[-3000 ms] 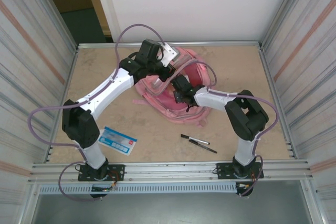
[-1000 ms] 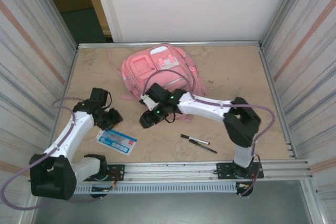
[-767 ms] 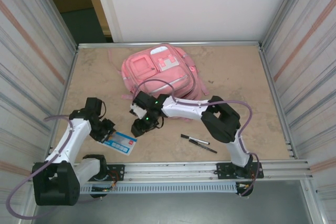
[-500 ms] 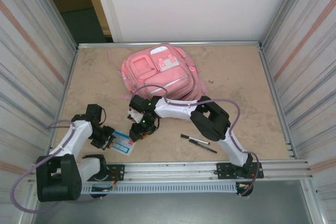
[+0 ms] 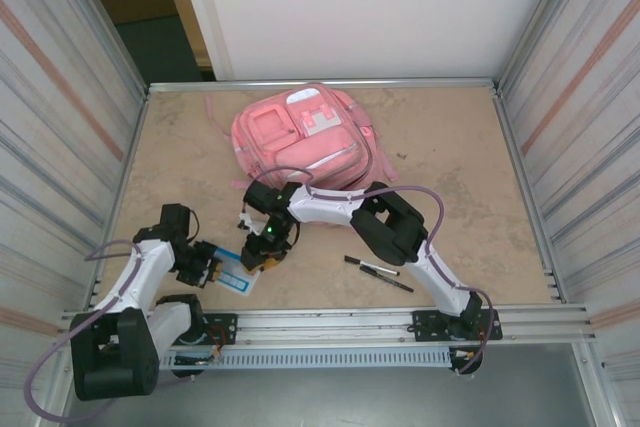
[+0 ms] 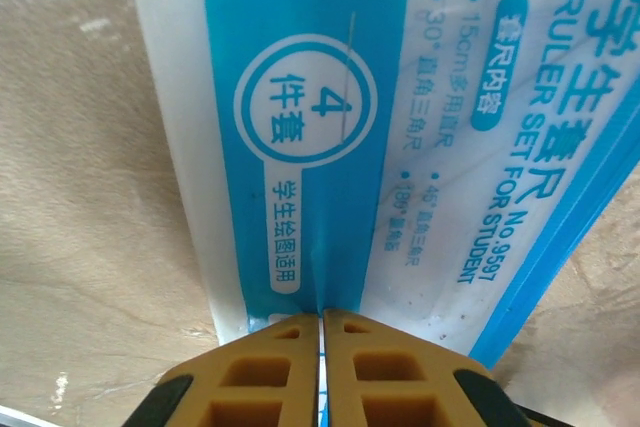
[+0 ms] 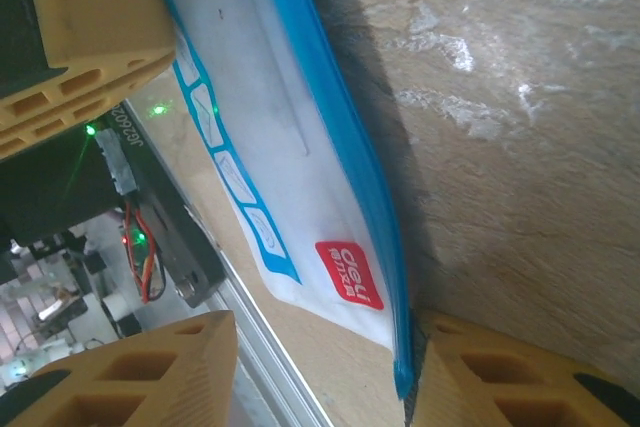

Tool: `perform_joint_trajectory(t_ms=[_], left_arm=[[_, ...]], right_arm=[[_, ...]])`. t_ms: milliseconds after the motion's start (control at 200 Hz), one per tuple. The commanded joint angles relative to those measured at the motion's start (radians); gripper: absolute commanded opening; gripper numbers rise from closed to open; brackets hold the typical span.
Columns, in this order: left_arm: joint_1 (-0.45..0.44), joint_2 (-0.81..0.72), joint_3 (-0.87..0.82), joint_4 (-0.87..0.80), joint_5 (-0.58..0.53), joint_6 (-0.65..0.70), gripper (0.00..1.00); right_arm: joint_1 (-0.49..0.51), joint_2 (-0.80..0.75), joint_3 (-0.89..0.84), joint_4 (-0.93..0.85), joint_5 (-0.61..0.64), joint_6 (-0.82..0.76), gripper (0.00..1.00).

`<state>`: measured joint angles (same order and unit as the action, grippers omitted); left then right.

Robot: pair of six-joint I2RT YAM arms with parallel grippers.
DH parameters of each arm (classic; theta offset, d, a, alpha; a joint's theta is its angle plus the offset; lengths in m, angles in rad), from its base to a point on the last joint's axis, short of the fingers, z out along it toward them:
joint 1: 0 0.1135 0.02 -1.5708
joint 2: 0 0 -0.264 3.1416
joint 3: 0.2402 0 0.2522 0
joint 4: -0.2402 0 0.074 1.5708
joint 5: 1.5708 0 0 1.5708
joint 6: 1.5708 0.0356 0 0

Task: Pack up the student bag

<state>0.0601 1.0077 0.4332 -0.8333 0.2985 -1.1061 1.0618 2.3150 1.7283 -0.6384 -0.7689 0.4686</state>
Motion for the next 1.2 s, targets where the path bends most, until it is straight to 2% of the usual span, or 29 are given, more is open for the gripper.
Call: perform_joint_trajectory(t_ms=[0, 150, 271, 396, 556, 682, 842, 932, 1012, 1067, 1193], left_arm=[[0.001, -0.003, -0.056, 0.025, 0.077, -0.043, 0.09], [0.0, -0.024, -0.071, 0.052, 0.153, -0.074, 0.08], [0.0, -0.049, -0.061, 0.05, 0.18, -0.065, 0.08], [0.001, -0.091, -0.002, 0.001, 0.154, -0.032, 0.12], [0.001, -0.154, 0.122, -0.023, 0.119, 0.076, 0.25], [0.0, -0.173, 0.26, -0.002, 0.085, 0.213, 0.36], [-0.012, -0.137, 0.39, 0.169, 0.185, 0.37, 0.49], [-0.087, -0.079, 0.464, 0.248, 0.198, 0.44, 0.5], [-0.226, -0.01, 0.544, 0.295, 0.131, 0.549, 0.53], [-0.333, 0.048, 0.603, 0.322, 0.08, 0.653, 0.56], [-0.549, 0.205, 0.74, 0.33, 0.069, 0.96, 0.57]], right_arm=[[0.012, 0.038, 0.031, 0.006, -0.034, 0.019, 0.45], [0.012, 0.051, 0.044, 0.035, -0.03, 0.026, 0.37], [0.019, 0.064, 0.059, 0.034, -0.026, 0.023, 0.12], [0.021, 0.011, 0.032, 0.039, 0.027, -0.001, 0.0], [0.003, -0.155, -0.105, 0.156, 0.115, 0.002, 0.0], [-0.037, -0.311, -0.253, 0.287, 0.185, 0.052, 0.0], [-0.116, -0.51, -0.427, 0.418, 0.273, 0.084, 0.0], [-0.184, -0.601, -0.493, 0.425, 0.327, 0.066, 0.0], [-0.262, -0.683, -0.546, 0.418, 0.344, 0.062, 0.0], [-0.33, -0.749, -0.582, 0.4, 0.374, 0.047, 0.0], [-0.483, -0.908, -0.656, 0.342, 0.445, 0.025, 0.0]])
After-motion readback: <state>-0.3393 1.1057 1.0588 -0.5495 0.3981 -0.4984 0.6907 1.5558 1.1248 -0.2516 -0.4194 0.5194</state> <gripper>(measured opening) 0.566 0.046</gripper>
